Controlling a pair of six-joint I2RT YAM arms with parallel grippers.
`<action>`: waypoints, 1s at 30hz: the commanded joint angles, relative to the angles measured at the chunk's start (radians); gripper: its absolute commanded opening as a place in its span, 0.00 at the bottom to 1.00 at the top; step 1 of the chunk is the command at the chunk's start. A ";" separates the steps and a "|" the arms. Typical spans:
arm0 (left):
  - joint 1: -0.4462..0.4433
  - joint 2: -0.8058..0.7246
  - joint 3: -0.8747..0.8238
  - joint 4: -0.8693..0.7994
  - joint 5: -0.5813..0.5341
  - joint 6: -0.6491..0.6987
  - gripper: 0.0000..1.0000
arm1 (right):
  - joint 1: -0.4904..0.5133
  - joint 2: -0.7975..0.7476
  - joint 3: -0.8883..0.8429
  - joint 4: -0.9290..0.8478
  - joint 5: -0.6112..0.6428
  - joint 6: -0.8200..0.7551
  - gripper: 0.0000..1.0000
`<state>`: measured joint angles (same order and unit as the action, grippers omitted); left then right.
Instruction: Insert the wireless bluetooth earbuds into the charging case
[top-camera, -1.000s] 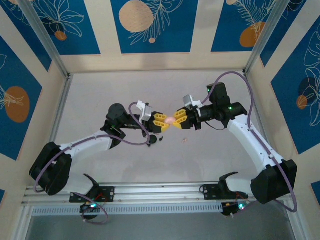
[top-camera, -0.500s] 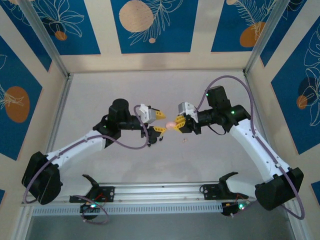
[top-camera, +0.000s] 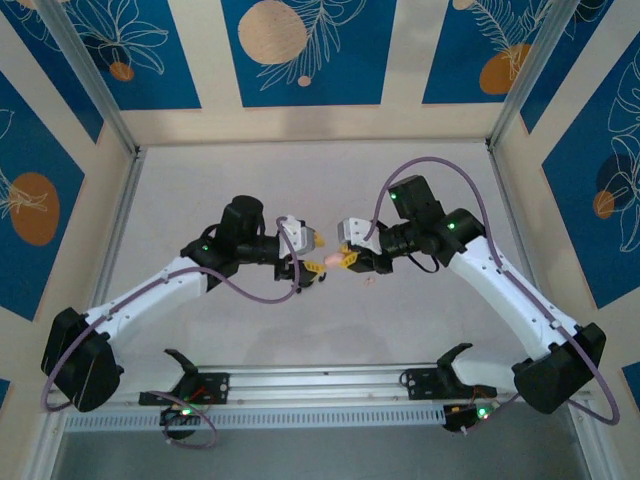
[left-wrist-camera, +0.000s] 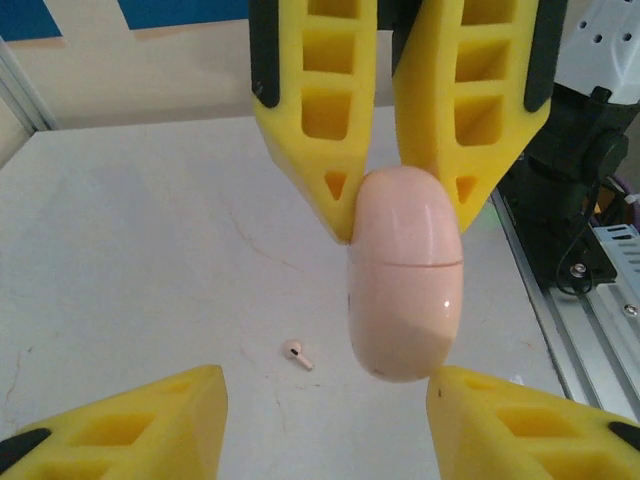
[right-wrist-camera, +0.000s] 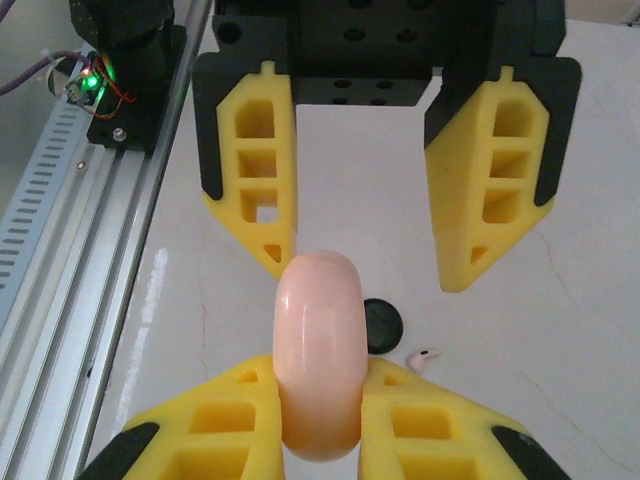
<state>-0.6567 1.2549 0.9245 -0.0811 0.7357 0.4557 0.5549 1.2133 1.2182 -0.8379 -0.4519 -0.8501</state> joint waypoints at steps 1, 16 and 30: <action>0.000 -0.007 0.019 0.009 0.045 0.005 0.54 | 0.021 0.019 0.034 -0.019 -0.007 -0.020 0.15; -0.007 0.027 0.022 0.032 0.091 -0.037 0.36 | 0.045 0.043 0.030 0.058 -0.012 -0.004 0.15; -0.006 0.028 0.020 0.036 0.109 -0.043 0.15 | -0.006 0.034 0.007 0.129 0.000 0.082 0.41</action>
<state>-0.6594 1.2739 0.9249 -0.0620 0.8078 0.4202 0.5747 1.2552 1.2274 -0.7540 -0.4294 -0.8082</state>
